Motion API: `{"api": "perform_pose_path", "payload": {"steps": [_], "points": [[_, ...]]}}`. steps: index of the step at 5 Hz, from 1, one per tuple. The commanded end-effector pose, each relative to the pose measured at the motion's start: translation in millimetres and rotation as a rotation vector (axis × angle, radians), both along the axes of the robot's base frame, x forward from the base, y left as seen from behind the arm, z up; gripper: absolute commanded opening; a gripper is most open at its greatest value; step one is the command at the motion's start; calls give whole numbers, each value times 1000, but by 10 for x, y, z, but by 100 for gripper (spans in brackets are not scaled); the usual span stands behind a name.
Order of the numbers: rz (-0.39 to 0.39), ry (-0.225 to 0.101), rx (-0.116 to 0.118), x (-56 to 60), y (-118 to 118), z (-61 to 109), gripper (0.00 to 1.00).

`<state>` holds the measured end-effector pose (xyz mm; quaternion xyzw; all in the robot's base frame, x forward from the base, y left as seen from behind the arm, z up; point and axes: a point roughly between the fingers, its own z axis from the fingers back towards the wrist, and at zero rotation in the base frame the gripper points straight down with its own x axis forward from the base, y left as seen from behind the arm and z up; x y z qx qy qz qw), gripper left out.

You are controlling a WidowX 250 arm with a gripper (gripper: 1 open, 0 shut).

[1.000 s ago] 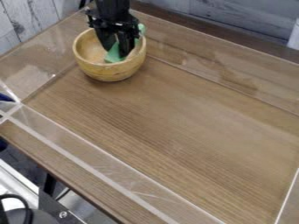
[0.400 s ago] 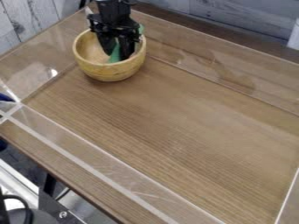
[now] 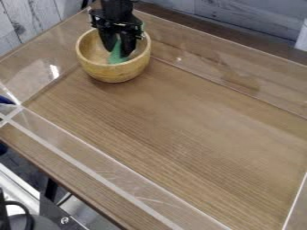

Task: Put the green block in the brown bowl

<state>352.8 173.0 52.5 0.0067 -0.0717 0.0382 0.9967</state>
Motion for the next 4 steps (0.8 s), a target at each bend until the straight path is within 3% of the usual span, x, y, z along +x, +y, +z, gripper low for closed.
{"api": "perform_pose_path", "payload": {"steps": [1, 2, 3, 4], "points": [[23, -10, 40, 109, 101, 36, 0], [32, -5, 37, 106, 113, 123, 100], [40, 6, 36, 130, 141, 118, 0], [39, -17, 31, 166, 142, 59, 0]]}}
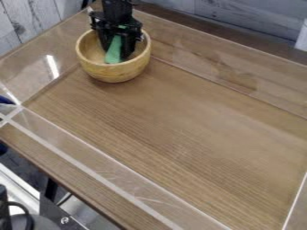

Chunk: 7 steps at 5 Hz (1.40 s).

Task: Put the green block in the brown bowl

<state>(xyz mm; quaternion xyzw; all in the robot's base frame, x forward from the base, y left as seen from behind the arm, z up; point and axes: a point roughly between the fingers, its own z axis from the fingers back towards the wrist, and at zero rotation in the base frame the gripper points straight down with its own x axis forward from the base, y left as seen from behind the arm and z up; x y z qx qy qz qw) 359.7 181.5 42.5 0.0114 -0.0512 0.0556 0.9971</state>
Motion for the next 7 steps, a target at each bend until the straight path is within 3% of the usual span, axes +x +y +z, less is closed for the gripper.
{"api": "perform_pose_path", "payload": {"steps": [1, 2, 3, 5, 6, 7], "points": [[2, -80, 23, 131, 59, 97, 0], [14, -75, 27, 141, 40, 118, 100], [27, -78, 28, 145, 11, 177, 100], [11, -133, 14, 194, 5, 608, 100], [5, -108, 54, 169, 56, 584, 0], [-4, -97, 95, 164, 54, 704, 100]]}}
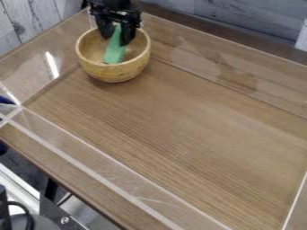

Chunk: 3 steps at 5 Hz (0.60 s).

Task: Put the green block in the brown bowl

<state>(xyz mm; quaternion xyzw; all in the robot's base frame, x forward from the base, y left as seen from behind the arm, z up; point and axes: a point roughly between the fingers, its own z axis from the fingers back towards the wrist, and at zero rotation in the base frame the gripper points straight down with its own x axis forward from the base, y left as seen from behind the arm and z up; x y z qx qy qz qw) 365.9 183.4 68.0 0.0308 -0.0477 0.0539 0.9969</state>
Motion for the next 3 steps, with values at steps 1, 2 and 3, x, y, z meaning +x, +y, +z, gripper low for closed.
{"api": "perform_pose_path", "payload": {"steps": [1, 2, 3], "points": [[-14, -100, 96, 97, 23, 589, 100], [15, -120, 109, 87, -11, 725, 100], [50, -113, 124, 78, -45, 733, 100]]}}
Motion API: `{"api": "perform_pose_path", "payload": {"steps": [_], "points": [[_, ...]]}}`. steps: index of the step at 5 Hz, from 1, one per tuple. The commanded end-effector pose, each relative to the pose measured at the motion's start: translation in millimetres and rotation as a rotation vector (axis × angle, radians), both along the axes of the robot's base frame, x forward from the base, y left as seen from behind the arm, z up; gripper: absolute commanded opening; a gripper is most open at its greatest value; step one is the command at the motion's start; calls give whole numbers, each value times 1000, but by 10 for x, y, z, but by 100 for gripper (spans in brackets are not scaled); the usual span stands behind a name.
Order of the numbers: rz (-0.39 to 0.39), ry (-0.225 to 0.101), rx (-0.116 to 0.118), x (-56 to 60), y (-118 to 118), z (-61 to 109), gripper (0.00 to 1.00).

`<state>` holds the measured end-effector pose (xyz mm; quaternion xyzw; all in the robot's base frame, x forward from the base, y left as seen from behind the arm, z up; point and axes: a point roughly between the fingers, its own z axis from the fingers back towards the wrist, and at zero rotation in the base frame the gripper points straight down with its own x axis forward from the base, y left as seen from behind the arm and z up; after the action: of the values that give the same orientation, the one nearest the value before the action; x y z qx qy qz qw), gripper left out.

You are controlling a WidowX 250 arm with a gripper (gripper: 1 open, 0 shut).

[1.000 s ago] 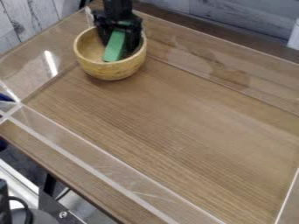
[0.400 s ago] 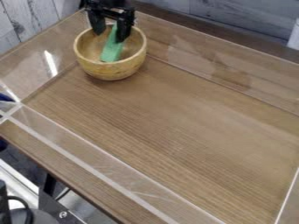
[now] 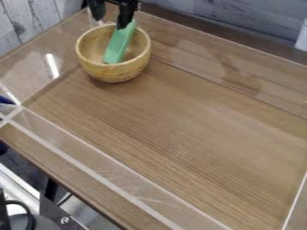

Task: Put the green block in the brown bowl

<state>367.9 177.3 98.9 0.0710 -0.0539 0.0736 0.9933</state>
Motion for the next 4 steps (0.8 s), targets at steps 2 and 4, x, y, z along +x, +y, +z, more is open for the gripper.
{"api": "perform_pose_path", "payload": {"steps": [2, 4], "points": [[-25, -64, -1, 36, -31, 531, 100], [-19, 62, -81, 9, -35, 674, 100]]}}
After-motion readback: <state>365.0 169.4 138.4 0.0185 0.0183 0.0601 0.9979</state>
